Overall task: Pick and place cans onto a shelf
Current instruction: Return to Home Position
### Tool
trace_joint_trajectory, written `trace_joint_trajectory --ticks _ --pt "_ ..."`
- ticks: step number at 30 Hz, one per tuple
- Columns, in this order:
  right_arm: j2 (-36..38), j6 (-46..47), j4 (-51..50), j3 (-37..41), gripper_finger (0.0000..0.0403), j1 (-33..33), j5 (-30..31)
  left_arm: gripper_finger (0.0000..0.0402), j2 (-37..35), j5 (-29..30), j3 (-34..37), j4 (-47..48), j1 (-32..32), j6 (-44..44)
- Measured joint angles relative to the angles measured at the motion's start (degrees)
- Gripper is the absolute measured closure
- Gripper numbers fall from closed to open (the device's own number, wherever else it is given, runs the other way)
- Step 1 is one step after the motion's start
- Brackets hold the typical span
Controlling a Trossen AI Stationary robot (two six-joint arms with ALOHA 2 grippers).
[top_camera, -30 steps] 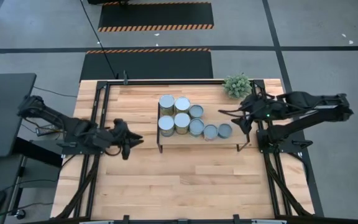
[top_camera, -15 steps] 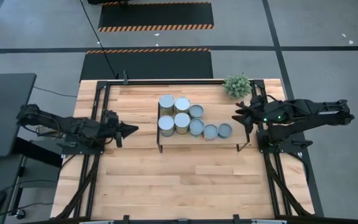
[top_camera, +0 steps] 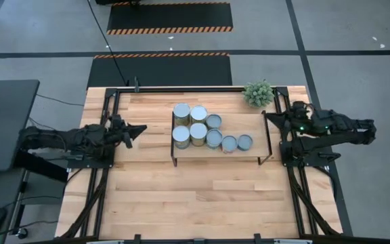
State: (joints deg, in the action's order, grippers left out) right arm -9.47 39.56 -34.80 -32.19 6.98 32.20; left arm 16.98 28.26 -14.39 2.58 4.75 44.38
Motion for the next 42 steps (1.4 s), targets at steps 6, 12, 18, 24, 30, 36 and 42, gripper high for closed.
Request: trace_joint_trajectory --ticks 6,12,18,24,30,36,42 --pt "9.48 -1.49 4.32 6.08 0.0395 -0.02 2.85 0.04 -3.74 -2.52 6.24 -7.68 -4.62 0.29" --pt "9.22 -0.06 4.47 8.4 0.0395 -0.07 2.42 0.0401 -6.0 -3.46 13.9 -15.97 -6.66 5.5" --pt "9.25 2.13 7.36 12.1 0.0397 -0.05 -0.14 0.0401 -6.32 -3.64 13.84 -14.57 -6.9 6.46" --pt "9.22 2.3 15.91 17.38 0.04 -0.04 -1.2 0.0401 -6.21 -3.59 13.86 -13.74 -6.9 7.44" --pt "9.29 2.3 24.58 22.87 0.04 -0.05 -3.07 0.0398 -6.17 -3.52 13.86 -9.35 -6.78 12.41" --pt "9.31 -0.68 36.34 28.35 0.04 -0.07 -3.68 0.0383 -6.13 -1.59 13.88 -9.12 -6.77 15.23" --pt "9.2 -3.91 42.55 31.03 0.04 -0.07 -4.07 0.0386 -6.13 -1.33 13.88 -9.12 -6.77 15.45"
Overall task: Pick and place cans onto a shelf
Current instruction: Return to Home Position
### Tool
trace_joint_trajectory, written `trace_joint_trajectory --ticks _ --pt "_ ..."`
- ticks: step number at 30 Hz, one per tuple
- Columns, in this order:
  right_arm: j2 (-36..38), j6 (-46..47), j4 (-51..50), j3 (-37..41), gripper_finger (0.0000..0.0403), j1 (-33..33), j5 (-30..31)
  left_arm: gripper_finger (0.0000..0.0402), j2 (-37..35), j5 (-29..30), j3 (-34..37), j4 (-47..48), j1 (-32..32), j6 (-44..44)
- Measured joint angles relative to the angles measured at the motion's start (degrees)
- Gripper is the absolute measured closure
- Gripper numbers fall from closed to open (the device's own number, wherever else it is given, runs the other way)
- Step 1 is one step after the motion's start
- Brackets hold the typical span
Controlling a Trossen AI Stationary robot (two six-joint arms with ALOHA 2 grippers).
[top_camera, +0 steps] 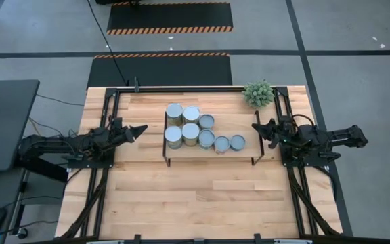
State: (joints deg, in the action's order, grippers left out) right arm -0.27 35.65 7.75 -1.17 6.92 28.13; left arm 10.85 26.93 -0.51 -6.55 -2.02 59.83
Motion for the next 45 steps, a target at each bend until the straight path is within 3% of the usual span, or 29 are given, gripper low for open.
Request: trace_joint_trajectory --ticks 10,14,22,28,36,41,45 --pt "0.02 -11.98 1.84 -5.85 0.04 0.0 -2.44 0.0391 0.0 1.41 0.0 1.6 0.0 0.61" --pt "0.02 -16.09 0.45 -8.37 0.04 0.09 -8.83 0.0391 0.0 1.6 0.0 2.02 0.0 -0.78" --pt "0.0 -4.83 -5.23 -9.18 0.0402 0.22 -21.51 0.039 0.0 1.69 0.0 2.37 0.0 -2.97" --pt "0.0 2.3 -7.11 -9.22 0.0402 0.24 -40.81 0.039 0.0 1.39 0.0 2.49 0.0 -16.98" --pt "-0.13 11.28 -16.96 -9.22 0.0402 0.24 -56.27 0.039 0.0 1.84 0.0 2.57 -0.07 -21.99" --pt "-0.11 14.22 -25.61 -9.27 0.0402 0.24 -63.04 0.039 0.0 1.87 0.0 2.6 -0.07 -21.97" --pt "-0.11 12.29 -37.42 -9.27 0.0402 0.24 -63.28 0.039 0.0 1.87 0.0 2.63 -0.07 -21.98"
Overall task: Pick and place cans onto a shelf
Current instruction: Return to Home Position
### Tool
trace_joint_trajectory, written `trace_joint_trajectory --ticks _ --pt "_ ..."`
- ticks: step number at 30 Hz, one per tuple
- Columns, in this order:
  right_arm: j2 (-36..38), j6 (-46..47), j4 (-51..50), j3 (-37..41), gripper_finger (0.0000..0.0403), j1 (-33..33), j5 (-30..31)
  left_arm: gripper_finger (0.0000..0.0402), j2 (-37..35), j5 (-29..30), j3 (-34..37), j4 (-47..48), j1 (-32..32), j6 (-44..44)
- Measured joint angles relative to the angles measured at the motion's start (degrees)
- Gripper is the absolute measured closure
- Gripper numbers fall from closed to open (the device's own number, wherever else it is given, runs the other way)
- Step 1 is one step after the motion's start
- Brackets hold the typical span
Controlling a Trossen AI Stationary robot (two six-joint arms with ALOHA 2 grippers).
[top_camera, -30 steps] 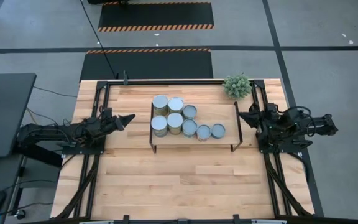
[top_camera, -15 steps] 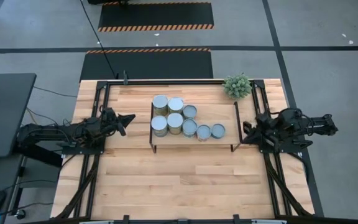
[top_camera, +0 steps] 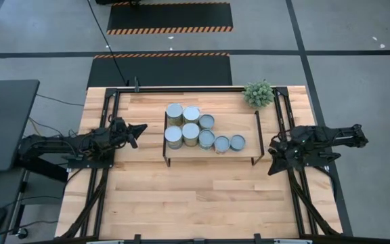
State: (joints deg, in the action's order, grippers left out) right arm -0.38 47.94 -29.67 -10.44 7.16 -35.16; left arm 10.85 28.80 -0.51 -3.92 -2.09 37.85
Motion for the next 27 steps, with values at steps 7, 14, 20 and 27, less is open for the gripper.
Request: trace_joint_trajectory --ticks 7,14,20,27 --pt "-0.01 -5.52 -3.64 -0.07 0.0402 -0.01 8.92 0.039 0.0 0.07 0.02 0.04 0.0 -0.16" --pt "-0.02 -11.94 -2.55 -0.09 0.0401 -0.02 19.24 0.039 0.0 0.11 0.04 0.0 0.0 0.45" --pt "-0.02 -1.78 -2.54 -0.09 0.0385 -0.03 26.04 0.039 0.0 0.09 0.04 -0.03 0.0 -1.42" --pt "-0.04 -3.84 -2.95 -0.07 0.0376 0.0 25.1 0.039 0.0 0.15 0.11 -1.54 0.0 -10.3"
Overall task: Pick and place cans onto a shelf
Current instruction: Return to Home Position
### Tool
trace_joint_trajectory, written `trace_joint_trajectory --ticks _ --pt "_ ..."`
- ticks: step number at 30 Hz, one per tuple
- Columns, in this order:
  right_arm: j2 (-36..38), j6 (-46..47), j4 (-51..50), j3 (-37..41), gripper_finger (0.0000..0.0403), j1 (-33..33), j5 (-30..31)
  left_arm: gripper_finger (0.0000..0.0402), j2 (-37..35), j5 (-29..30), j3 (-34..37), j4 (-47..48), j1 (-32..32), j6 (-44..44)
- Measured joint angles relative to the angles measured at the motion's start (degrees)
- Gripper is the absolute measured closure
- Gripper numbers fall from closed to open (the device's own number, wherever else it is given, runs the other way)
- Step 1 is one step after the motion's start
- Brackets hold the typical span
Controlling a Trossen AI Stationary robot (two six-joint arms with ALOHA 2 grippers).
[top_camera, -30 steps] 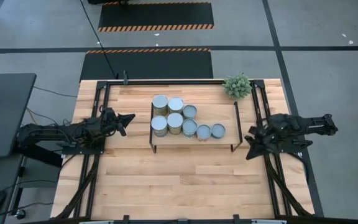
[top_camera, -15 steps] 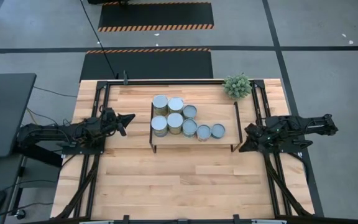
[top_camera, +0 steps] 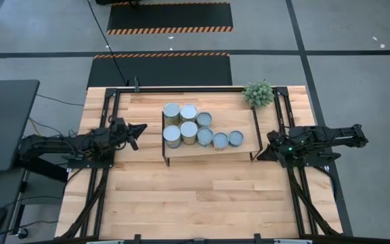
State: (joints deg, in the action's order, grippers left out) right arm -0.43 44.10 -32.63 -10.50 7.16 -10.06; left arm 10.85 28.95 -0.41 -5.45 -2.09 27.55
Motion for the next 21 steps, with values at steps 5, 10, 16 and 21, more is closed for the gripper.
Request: trace_joint_trajectory --ticks 5,10,16,21 --pt "0.0 -0.13 1.01 0.0 0.0377 0.0 -0.1 0.039 -0.01 0.17 0.0 -2.38 0.0 0.23" --pt "0.0 -0.13 1.01 0.0 0.0376 0.0 -0.1 0.039 0.0 0.11 0.0 -2.86 0.0 0.26" --pt "0.0 -0.13 1.01 0.0 0.0375 0.0 -0.1 0.039 0.0 -0.02 -0.02 -3.15 0.0 0.24" --pt "0.0 -0.13 1.01 0.0 0.0375 0.0 -0.1 0.039 0.0 -0.04 -0.02 -3.29 0.0 0.24"
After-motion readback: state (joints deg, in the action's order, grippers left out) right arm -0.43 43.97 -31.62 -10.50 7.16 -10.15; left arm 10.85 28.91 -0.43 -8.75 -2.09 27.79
